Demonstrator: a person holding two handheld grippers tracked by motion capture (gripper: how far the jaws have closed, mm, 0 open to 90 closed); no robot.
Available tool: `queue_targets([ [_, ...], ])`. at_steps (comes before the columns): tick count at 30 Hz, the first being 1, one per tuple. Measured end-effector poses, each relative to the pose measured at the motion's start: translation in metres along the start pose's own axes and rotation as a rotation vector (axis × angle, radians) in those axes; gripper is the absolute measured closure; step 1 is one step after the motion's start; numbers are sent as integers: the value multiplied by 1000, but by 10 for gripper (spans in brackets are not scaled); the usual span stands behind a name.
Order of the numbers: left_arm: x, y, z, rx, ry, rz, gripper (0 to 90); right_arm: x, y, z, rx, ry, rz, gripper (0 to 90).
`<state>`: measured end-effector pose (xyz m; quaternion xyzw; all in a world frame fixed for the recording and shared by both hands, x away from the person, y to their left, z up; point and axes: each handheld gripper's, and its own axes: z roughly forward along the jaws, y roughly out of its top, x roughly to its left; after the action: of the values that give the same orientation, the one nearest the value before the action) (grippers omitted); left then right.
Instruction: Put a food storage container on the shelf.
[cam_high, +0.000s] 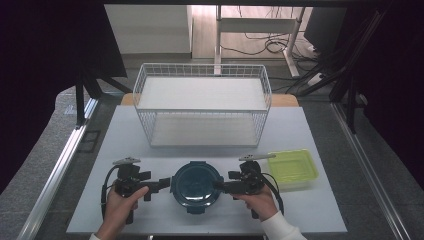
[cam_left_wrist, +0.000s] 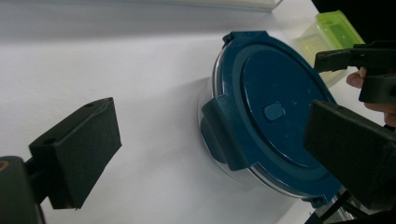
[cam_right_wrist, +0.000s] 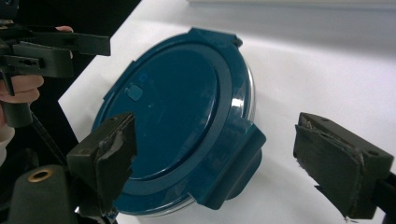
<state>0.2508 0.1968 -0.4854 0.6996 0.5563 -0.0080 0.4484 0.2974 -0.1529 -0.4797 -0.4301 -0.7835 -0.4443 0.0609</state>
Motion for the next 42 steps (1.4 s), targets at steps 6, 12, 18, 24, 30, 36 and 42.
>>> queue_targets([
  [6,0,0,21,53,-55,-33,33,-3,-3,8,17,18,38,135],
  [12,-4,2,35,84,-100,-39,44,-5,-3,10,13,26,59,136],
  [18,-4,-2,44,116,-143,-59,82,-5,-10,21,45,49,110,135],
  [24,0,-6,50,139,-178,-129,136,-5,-12,29,63,72,165,138],
  [30,-3,-10,56,166,-233,-155,198,-6,-15,34,82,90,202,191],
  [36,-2,-10,54,167,-237,-175,221,-9,-15,29,75,97,258,267],
  [42,-4,-10,49,163,-230,-183,270,-9,-15,24,67,98,272,312],
])
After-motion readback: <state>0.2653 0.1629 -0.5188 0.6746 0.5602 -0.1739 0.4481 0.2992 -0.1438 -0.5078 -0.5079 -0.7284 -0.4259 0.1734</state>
